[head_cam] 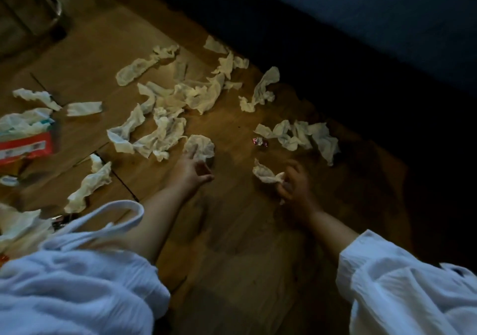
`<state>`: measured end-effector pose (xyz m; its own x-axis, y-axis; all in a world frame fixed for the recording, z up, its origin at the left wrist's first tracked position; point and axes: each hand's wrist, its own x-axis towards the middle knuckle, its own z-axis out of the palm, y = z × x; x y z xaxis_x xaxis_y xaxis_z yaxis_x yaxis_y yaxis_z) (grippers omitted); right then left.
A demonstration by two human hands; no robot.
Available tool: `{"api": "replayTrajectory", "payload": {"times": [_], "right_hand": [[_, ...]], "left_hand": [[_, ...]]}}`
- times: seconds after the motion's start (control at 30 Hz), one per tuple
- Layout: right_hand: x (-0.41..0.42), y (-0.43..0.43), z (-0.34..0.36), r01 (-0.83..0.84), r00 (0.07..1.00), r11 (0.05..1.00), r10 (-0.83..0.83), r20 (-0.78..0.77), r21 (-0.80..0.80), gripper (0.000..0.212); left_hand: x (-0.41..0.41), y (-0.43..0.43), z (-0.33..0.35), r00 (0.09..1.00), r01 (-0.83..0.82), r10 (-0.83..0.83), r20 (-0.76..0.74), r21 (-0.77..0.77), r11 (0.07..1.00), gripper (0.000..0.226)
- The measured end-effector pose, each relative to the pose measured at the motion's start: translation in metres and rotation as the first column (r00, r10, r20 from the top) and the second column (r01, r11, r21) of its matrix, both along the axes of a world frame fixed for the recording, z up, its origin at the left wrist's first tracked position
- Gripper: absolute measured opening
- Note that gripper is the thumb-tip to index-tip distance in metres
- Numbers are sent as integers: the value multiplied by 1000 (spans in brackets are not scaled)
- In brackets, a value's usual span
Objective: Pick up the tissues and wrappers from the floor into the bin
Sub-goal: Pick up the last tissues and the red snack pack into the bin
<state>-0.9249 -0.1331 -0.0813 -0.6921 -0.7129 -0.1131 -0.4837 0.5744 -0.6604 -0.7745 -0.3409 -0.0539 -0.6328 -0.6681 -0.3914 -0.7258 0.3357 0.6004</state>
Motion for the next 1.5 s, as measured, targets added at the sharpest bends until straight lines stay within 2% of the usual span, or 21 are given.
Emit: {"api": "replayTrajectory", "payload": {"times": [0.1, 0.2, 0.27, 0.33, 0.47, 0.5, 0.57, 0.6, 0.67, 0.73, 0.83, 0.9, 0.97, 1.03, 1.07, 1.17, 1.27, 1.33, 1.4, 1.43, 1.5], "right_hand": [[-14, -19, 15, 144, 989, 974, -133, 71, -177, 17], [-30, -51, 25, 136, 991, 964, -134, 24, -228, 27], [-38, -74, 24, 46, 997, 994, -53, -64, -103, 34], [-46, -94, 22, 16, 993, 994, -3, -117, 105, 46], [-57, -113, 11, -80, 990, 904, 120, -70, 420, 64], [-54, -112, 8, -122, 985, 901, 162, -63, 416, 61], [-41, -106, 2, -179, 972, 938, 214, -92, 298, 42], [-34, -101, -2, -206, 964, 948, 240, -117, 245, 34], [-26, -91, -5, -232, 963, 964, 247, -107, 134, 29], [-33, -81, 2, -132, 989, 991, 129, -74, -31, 33], [-64, -65, 14, 155, 975, 957, -188, -116, -247, 34], [-89, -56, 23, 397, 906, 882, -421, -46, -252, 33], [-116, -49, 22, 557, 831, 820, -548, 97, -134, 33], [-130, -46, 18, 485, 860, 868, -495, 121, 108, 37], [-129, -47, 20, 381, 906, 903, -408, 116, 196, 40], [-104, -59, 22, 144, 969, 946, -194, 151, 292, 51], [-64, -62, 9, 72, 992, 902, -23, -120, 425, 54], [-40, -56, 1, 8, 986, 889, 69, -152, 458, 56], [-25, -46, -4, -71, 986, 890, 132, -106, 450, 56], [-22, -40, -2, -74, 995, 915, 92, -27, 396, 53], [-15, -26, 14, 38, 963, 975, -93, 252, 217, 42]], "left_hand": [[2, 1, -13, 994, 63, -60, 94, -21, 998, 18], [9, 12, -22, 998, 49, -53, -33, -121, 992, 14], [12, 21, -21, 994, -54, 49, -97, -54, 997, 8], [14, 26, -20, 987, -106, 108, -117, 22, 994, 10], [11, 29, -13, 983, -129, 142, -118, 110, 986, 32], [9, 29, -12, 984, -141, 153, -94, 116, 983, 38], [6, 27, -12, 988, -139, 145, -54, 100, 985, 41], [5, 26, -13, 989, -134, 139, -44, 90, 987, 38], [2, 26, -12, 989, -134, 139, -51, 91, 987, 26], [0, 28, -12, 989, -123, 132, -71, 114, 986, 14], [-2, 31, -11, 989, -109, 114, -91, 57, 992, 10], [-3, 33, -10, 989, -106, 110, -100, 44, 993, 7], [-5, 35, -7, 987, -91, 97, -127, 48, 995, 8], [-7, 38, -2, 981, -97, 108, -161, 72, 993, 7], [-8, 39, 0, 978, -103, 117, -172, 85, 991, 8], [-10, 40, 6, 973, -116, 139, -182, 131, 985, 14], [-7, 43, 14, 966, -123, 158, -206, 174, 977, 15], [-5, 46, 21, 953, -123, 175, -249, 212, 970, 11], [-1, 48, 27, 937, -121, 198, -288, 263, 957, 5], [1, 51, 31, 930, -117, 204, -306, 280, 953, 6], [7, 58, 38, 919, -105, 204, -337, 290, 951, 9]]}}
